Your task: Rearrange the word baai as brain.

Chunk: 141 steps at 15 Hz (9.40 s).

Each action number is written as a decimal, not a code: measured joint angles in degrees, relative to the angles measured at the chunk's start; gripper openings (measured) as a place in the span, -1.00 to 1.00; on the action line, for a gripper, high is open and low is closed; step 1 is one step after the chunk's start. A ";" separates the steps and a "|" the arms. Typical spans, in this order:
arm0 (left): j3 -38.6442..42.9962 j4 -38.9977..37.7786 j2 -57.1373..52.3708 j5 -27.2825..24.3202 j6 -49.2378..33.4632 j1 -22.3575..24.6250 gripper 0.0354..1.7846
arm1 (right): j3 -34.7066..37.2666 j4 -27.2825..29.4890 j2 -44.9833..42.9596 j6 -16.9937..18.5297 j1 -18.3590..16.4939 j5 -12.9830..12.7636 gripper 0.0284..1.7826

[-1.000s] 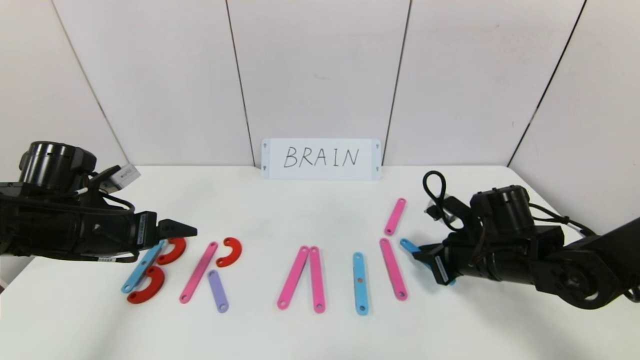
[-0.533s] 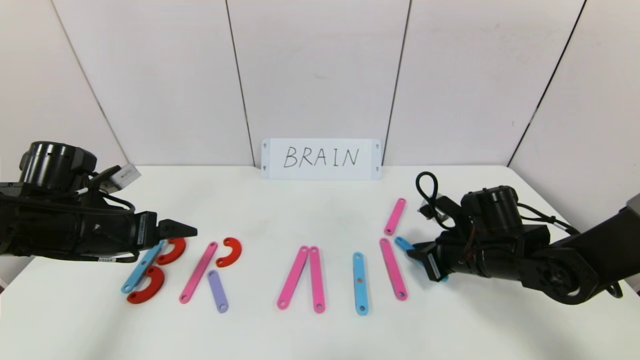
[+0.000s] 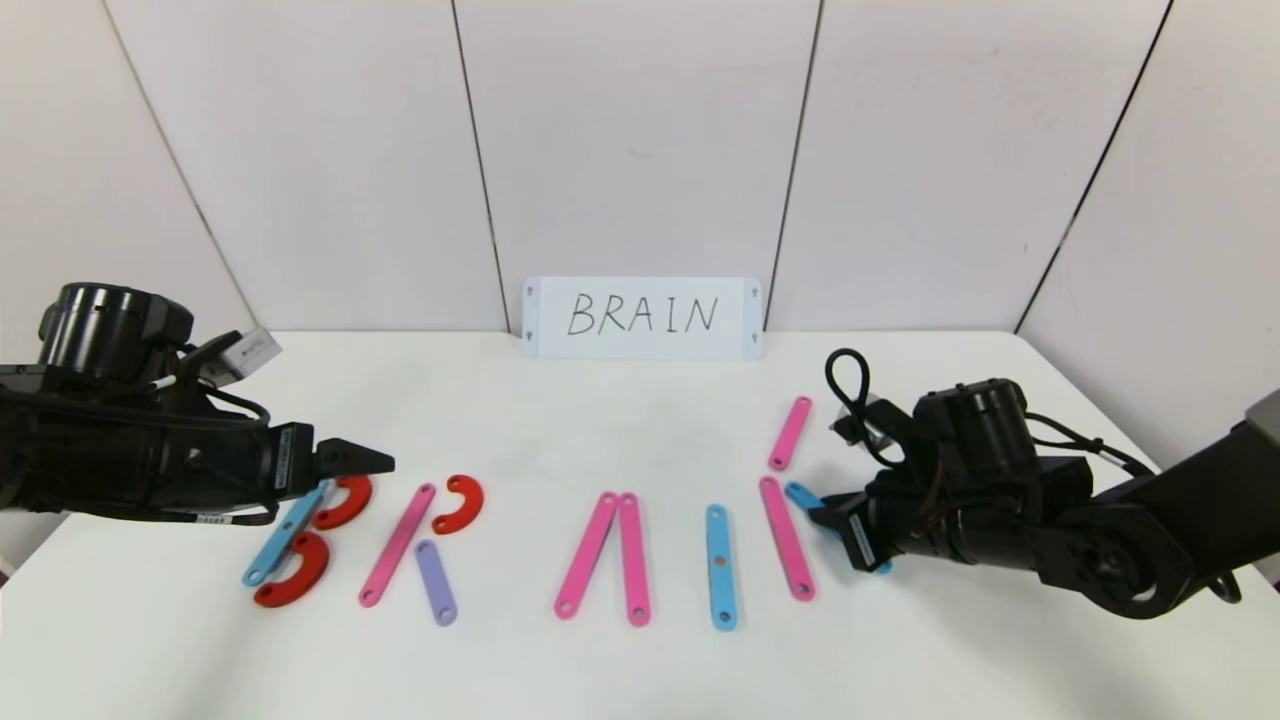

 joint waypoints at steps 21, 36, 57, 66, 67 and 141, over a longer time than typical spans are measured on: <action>0.13 0.04 -0.02 -0.05 0.02 -0.22 0.95 | 0.74 0.05 -1.28 2.01 -0.09 -1.88 0.84; 0.26 0.06 -0.02 -0.05 0.02 -0.45 0.95 | -8.72 6.50 -2.82 6.17 0.56 -9.98 0.95; 0.24 0.09 -0.02 -0.05 0.02 -0.45 0.95 | -38.02 23.63 15.90 21.92 5.55 -24.14 0.71; 0.26 0.09 -0.11 -0.05 0.02 -0.43 0.95 | -37.22 23.70 15.51 22.28 5.62 -24.14 -0.69; 0.26 0.09 -0.11 -0.07 0.04 -0.43 0.95 | -36.91 23.71 15.08 22.28 5.55 -24.11 -0.70; 5.33 1.41 -15.82 -1.89 6.38 -0.50 0.95 | 0.99 25.97 -27.71 25.34 3.94 -20.41 0.95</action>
